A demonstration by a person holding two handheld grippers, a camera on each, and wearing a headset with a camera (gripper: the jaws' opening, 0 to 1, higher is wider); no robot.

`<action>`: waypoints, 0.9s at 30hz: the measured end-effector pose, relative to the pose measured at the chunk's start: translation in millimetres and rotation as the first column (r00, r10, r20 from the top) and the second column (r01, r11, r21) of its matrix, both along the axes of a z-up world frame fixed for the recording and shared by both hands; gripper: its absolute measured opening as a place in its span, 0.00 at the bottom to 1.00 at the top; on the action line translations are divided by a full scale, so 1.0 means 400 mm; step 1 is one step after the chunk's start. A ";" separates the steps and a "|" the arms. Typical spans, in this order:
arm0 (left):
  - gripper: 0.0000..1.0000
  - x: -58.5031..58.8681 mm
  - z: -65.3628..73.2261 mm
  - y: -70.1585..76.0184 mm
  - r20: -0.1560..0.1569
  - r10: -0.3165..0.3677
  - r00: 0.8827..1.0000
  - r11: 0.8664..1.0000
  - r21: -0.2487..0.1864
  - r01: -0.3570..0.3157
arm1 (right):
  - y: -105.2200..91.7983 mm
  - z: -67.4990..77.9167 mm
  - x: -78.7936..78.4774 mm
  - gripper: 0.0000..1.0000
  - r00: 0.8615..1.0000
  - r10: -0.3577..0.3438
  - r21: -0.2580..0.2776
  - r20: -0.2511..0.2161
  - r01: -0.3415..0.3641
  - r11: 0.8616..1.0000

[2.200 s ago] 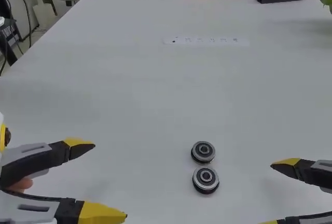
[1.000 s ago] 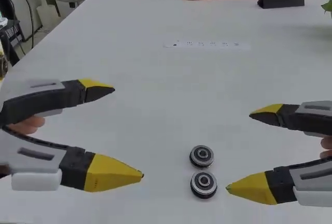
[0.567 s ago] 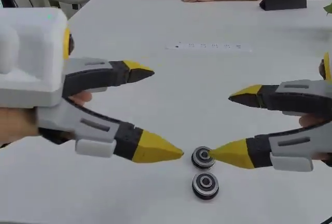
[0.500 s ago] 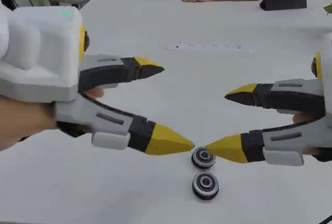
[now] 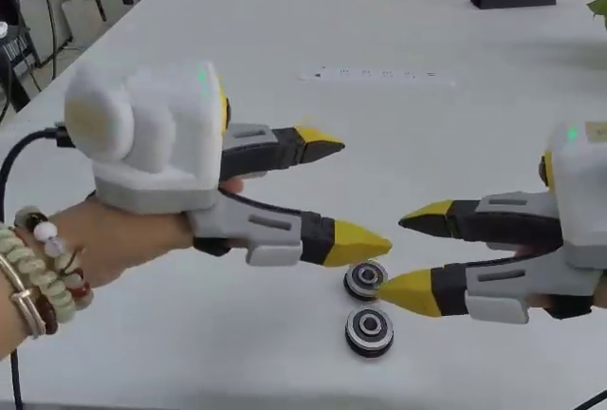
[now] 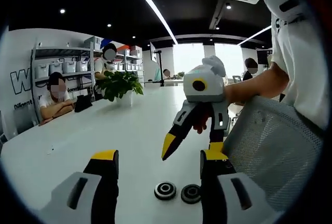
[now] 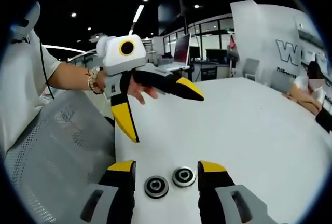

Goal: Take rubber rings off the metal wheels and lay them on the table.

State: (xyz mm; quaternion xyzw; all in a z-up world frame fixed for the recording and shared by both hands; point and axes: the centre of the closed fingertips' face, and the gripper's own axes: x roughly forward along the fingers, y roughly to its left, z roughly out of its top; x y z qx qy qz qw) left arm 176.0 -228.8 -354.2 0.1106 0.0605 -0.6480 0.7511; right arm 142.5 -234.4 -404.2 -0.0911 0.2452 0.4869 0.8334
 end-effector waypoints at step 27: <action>0.25 -0.108 -0.214 -0.016 -0.111 -0.099 0.989 0.975 0.189 0.119 | -0.017 -0.163 -0.058 0.30 0.986 0.028 -0.130 -0.162 -0.050 0.990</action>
